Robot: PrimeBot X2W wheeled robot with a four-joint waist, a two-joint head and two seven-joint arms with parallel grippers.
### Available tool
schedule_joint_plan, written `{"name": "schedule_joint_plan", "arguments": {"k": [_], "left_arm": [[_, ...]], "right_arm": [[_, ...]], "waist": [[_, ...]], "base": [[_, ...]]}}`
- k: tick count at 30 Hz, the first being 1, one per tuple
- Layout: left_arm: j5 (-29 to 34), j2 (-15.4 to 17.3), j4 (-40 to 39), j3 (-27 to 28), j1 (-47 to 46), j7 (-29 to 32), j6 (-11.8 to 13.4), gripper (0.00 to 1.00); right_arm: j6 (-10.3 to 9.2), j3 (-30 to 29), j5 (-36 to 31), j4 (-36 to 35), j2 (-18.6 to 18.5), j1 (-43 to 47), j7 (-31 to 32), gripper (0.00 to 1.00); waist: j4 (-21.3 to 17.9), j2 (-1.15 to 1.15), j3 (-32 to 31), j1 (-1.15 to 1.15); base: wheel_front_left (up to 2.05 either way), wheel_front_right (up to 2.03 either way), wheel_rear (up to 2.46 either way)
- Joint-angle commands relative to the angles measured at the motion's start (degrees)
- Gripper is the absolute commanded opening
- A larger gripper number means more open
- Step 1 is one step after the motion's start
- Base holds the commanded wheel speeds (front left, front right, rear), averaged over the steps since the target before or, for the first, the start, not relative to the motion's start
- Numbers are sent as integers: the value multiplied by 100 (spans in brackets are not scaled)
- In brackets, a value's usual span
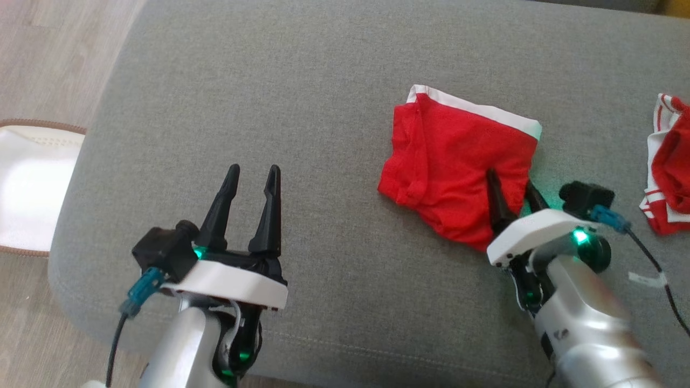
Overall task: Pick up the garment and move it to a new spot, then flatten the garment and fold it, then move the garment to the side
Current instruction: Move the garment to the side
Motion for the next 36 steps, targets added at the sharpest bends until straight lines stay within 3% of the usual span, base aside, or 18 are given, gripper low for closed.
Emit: {"name": "schedule_joint_plan", "arguments": {"k": [1,6,10,17,20,31,36], "left_arm": [[26,60,-195,192,-292,-30,-15,100],[46,60,-210,220,-338,-30,-1,100],[66,60,-225,266,-330,-31,3,100],[58,60,-265,312,-351,-31,-9,100],[58,60,-269,320,-362,-31,-16,100],[57,60,-293,302,-542,-31,-49,100],[62,60,-299,314,-608,-31,-83,100]], "right_arm": [[39,210,-171,69,87,-143,-86,0],[39,80,-880,218,87,-419,-208,0],[39,-223,-1948,-48,23,-578,-226,0],[39,-175,-3099,-1027,-687,-569,-55,0],[39,-39,-3116,-1347,-999,-569,138,0],[39,459,-2382,-2575,-3247,-572,1620,0],[39,424,-2127,-2762,-3875,-455,2134,0]], "waist": [[-17,0,24,0],[-139,0,39,0],[-312,0,25,0],[-660,0,74,0],[-766,0,103,0],[-1089,0,337,0],[-1070,0,442,0]], "base": [[0,0,0],[0,0,0],[0,0,0],[0,0,0],[0,0,0],[0,0,0],[0,0,0]]}}
